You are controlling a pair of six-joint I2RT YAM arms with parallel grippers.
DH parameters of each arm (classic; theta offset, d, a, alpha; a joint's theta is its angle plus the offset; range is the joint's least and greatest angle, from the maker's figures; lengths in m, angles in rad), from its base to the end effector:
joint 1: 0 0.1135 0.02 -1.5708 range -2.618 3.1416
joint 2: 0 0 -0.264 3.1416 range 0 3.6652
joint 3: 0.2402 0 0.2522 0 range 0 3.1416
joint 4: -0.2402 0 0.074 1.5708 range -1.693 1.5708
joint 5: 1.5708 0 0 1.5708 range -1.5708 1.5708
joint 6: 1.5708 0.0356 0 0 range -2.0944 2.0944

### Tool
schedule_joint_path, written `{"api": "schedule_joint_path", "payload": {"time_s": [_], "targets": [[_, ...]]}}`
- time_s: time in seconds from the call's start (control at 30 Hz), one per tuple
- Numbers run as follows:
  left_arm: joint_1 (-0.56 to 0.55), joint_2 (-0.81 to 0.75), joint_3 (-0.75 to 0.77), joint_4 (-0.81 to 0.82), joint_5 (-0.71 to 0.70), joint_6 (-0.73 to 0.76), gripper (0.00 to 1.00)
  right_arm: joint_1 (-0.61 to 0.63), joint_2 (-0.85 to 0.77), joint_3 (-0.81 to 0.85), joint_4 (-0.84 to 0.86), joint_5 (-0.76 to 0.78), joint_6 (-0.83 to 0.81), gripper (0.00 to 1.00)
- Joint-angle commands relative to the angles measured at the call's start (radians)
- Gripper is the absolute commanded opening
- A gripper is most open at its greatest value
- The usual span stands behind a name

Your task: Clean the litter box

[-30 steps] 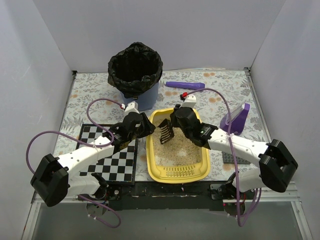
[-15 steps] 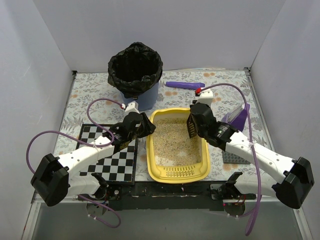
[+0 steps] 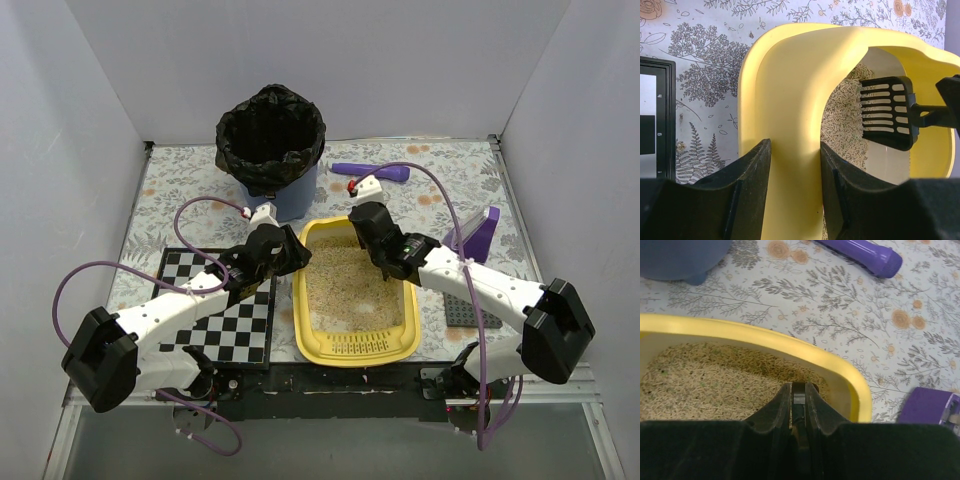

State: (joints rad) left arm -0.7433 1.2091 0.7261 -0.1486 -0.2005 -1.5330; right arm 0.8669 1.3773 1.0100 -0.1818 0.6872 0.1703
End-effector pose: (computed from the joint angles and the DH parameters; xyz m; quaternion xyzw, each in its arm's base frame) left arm 0.1957 -0.1702 0.2355 -0.3831 0.8016 -0.3714 0.2698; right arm 0.2153 0.2187 0.2876 -0.1255 0.8282 -0.0271 0.5455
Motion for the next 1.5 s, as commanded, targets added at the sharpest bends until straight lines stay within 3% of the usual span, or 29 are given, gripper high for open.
{"api": "schedule_joint_path", "payload": {"time_s": [0.0, 0.17, 0.47, 0.83, 1.0, 1.13, 1.27, 1.47], "targets": [[-0.004, 0.015, 0.007, 0.014, 0.035, -0.016, 0.29, 0.041, -0.001, 0.022, 0.125, -0.184, 0.038, 0.01], [-0.004, 0.012, -0.001, 0.015, 0.039, -0.026, 0.28, 0.061, -0.001, 0.038, 0.244, -0.336, 0.099, 0.01], [-0.004, 0.012, -0.01, 0.027, 0.047, -0.033, 0.28, 0.084, -0.043, 0.022, 0.337, -0.406, 0.141, 0.01], [-0.002, 0.006, -0.01, 0.026, 0.052, -0.033, 0.27, 0.083, 0.077, 0.026, 0.183, -0.238, 0.184, 0.01], [-0.005, -0.008, -0.013, 0.02, 0.041, -0.03, 0.27, 0.08, 0.123, 0.079, -0.042, -0.008, 0.224, 0.01], [-0.004, -0.029, -0.007, 0.007, 0.015, -0.018, 0.28, 0.061, 0.062, 0.093, -0.163, 0.164, 0.244, 0.01], [-0.005, -0.039, -0.005, 0.004, 0.01, -0.013, 0.29, 0.02, -0.047, 0.056, -0.136, 0.19, 0.229, 0.01], [-0.004, -0.046, -0.001, -0.002, 0.004, -0.013, 0.32, 0.014, -0.243, -0.051, 0.082, 0.019, 0.156, 0.01]]}}
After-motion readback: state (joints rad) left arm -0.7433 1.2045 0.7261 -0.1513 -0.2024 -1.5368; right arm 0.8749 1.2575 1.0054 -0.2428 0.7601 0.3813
